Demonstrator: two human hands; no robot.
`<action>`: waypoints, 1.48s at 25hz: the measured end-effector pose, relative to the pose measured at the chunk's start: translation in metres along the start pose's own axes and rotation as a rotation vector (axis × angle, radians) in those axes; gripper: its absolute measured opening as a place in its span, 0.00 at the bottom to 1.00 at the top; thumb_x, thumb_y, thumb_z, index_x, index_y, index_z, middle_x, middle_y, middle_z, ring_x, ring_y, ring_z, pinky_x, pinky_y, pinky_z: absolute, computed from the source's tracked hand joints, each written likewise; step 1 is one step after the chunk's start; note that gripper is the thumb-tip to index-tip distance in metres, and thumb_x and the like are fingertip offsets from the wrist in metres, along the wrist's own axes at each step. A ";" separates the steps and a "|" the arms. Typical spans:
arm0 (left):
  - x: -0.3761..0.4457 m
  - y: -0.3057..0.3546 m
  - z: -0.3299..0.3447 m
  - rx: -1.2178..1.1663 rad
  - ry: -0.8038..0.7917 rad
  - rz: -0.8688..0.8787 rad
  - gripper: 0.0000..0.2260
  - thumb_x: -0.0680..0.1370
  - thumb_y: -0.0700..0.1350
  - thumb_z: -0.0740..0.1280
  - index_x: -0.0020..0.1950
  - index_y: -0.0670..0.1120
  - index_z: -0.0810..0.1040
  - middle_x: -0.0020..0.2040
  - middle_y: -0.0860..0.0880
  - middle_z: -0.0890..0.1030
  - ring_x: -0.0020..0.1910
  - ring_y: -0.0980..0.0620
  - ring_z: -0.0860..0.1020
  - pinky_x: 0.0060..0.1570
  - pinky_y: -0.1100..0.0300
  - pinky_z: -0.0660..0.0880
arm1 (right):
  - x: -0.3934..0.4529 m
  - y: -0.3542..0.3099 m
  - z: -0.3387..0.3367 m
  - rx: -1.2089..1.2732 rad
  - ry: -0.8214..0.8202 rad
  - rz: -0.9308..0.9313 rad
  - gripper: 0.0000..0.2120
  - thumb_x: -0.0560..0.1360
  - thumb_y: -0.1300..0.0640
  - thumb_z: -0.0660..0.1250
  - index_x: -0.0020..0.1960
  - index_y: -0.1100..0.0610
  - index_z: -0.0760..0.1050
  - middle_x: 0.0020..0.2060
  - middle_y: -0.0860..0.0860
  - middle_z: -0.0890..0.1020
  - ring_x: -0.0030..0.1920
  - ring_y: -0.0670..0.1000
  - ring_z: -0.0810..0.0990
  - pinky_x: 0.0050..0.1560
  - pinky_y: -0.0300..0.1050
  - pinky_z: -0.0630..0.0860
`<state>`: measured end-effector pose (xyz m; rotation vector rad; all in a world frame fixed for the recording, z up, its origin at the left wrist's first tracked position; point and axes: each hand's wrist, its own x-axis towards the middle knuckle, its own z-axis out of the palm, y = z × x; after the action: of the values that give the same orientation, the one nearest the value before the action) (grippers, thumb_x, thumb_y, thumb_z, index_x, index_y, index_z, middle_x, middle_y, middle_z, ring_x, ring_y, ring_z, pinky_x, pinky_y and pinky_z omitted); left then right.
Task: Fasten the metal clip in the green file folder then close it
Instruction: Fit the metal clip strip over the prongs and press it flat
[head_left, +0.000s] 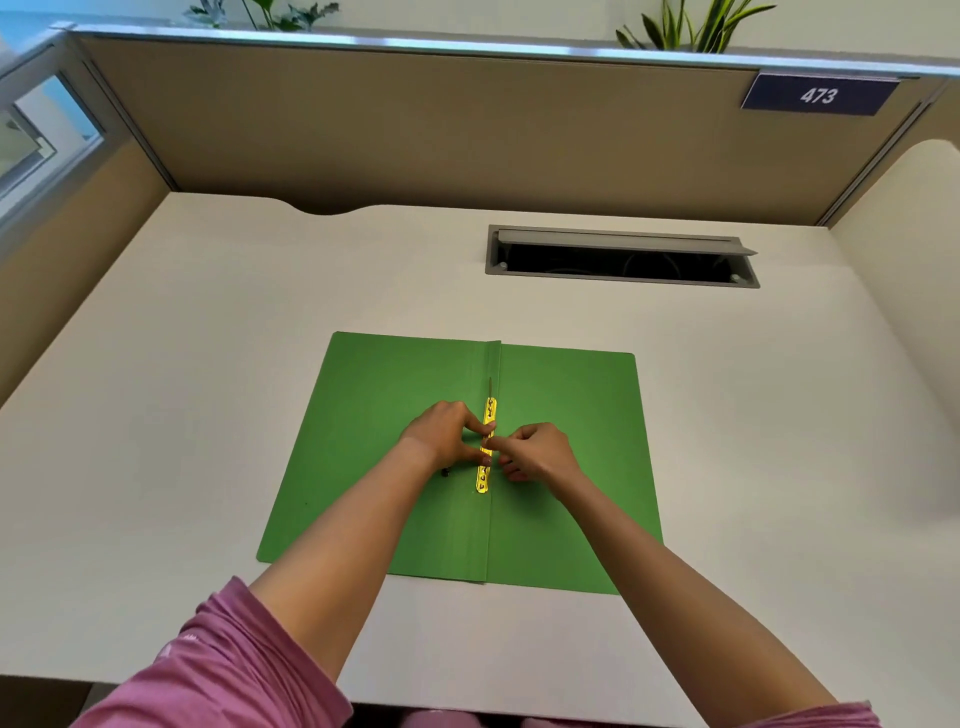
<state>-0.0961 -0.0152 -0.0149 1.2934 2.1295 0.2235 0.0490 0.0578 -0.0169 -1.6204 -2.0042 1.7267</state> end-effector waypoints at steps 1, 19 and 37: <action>-0.001 0.001 0.000 0.018 0.009 0.000 0.25 0.68 0.58 0.77 0.64 0.57 0.80 0.62 0.47 0.82 0.59 0.46 0.79 0.54 0.53 0.78 | -0.003 0.000 0.001 -0.001 -0.019 0.011 0.12 0.64 0.51 0.77 0.32 0.58 0.79 0.32 0.55 0.85 0.32 0.53 0.84 0.44 0.54 0.85; -0.004 0.005 -0.002 0.218 0.044 -0.042 0.26 0.67 0.65 0.74 0.64 0.66 0.77 0.62 0.52 0.82 0.62 0.49 0.79 0.51 0.55 0.75 | -0.031 -0.006 0.027 -0.497 0.132 -0.048 0.11 0.74 0.57 0.69 0.50 0.63 0.82 0.49 0.62 0.84 0.49 0.62 0.82 0.38 0.44 0.68; -0.004 0.005 -0.002 0.229 0.042 -0.038 0.23 0.69 0.65 0.72 0.63 0.66 0.77 0.61 0.52 0.82 0.61 0.51 0.80 0.52 0.55 0.77 | -0.063 0.018 0.054 -1.016 0.125 -0.599 0.15 0.75 0.72 0.58 0.60 0.69 0.75 0.53 0.63 0.79 0.51 0.59 0.79 0.47 0.51 0.77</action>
<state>-0.0923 -0.0163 -0.0095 1.3845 2.2647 -0.0099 0.0562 -0.0272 -0.0153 -0.9435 -3.0544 0.3732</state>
